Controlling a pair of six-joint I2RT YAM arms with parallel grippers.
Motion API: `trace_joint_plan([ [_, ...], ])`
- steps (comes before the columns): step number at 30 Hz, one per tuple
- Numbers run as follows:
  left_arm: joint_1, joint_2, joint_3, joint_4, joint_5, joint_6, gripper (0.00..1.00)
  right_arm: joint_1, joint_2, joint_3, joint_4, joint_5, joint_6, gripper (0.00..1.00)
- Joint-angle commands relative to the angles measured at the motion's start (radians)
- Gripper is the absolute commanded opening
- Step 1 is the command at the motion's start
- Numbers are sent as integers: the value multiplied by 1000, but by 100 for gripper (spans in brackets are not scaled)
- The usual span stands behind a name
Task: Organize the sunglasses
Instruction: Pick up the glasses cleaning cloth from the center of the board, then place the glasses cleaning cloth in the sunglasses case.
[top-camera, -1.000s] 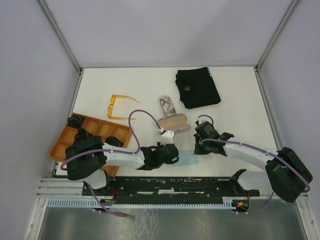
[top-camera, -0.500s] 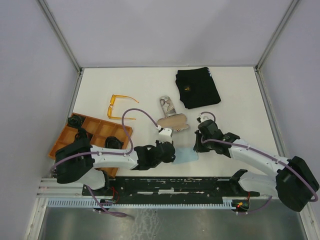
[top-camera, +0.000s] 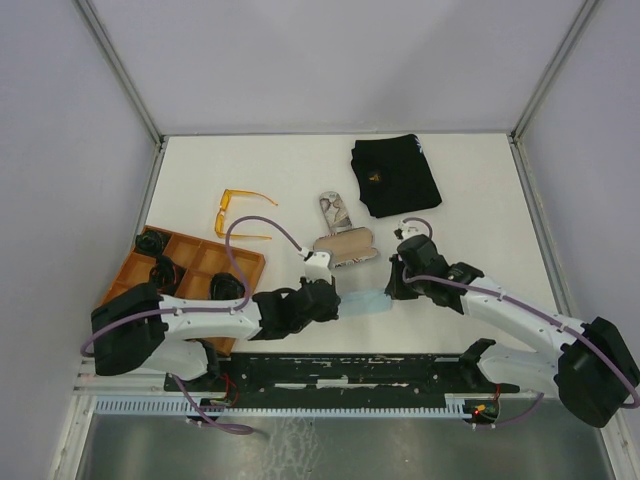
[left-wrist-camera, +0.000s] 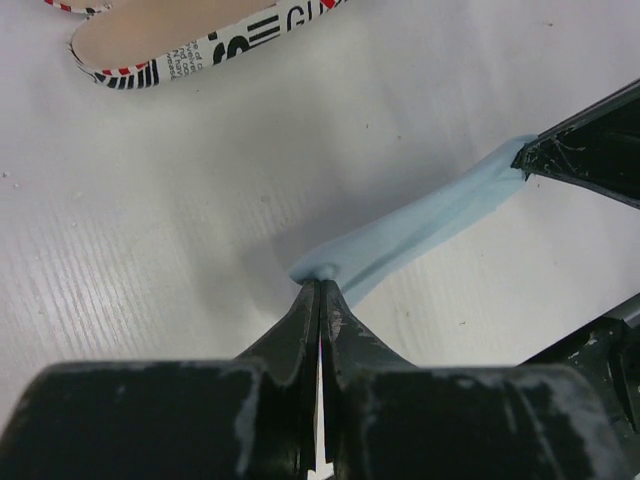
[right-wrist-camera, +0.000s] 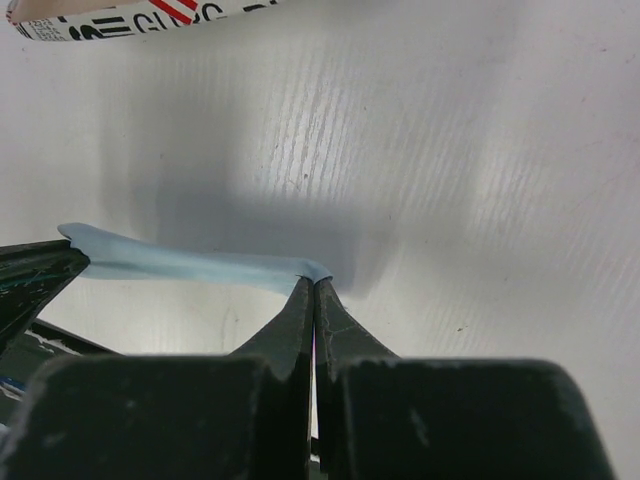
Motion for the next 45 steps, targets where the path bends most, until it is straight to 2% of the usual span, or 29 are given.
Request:
trace_joint_plan([
  [1,22,-60,-5,11,-36,48,3,-4,7,69,37,-2,-18,0],
  [11,169,-92,14,41,61,131,3,-4,119,213,55,44,-48,0],
  [18,270,-41,60,81,130,190,3,-23,247,337,58,80,-90,0],
  [35,425,161,216,137,187,276,3,-136,547,570,80,-43,-148,0],
  [45,463,241,252,163,211,310,3,-172,638,630,101,-91,-161,0],
])
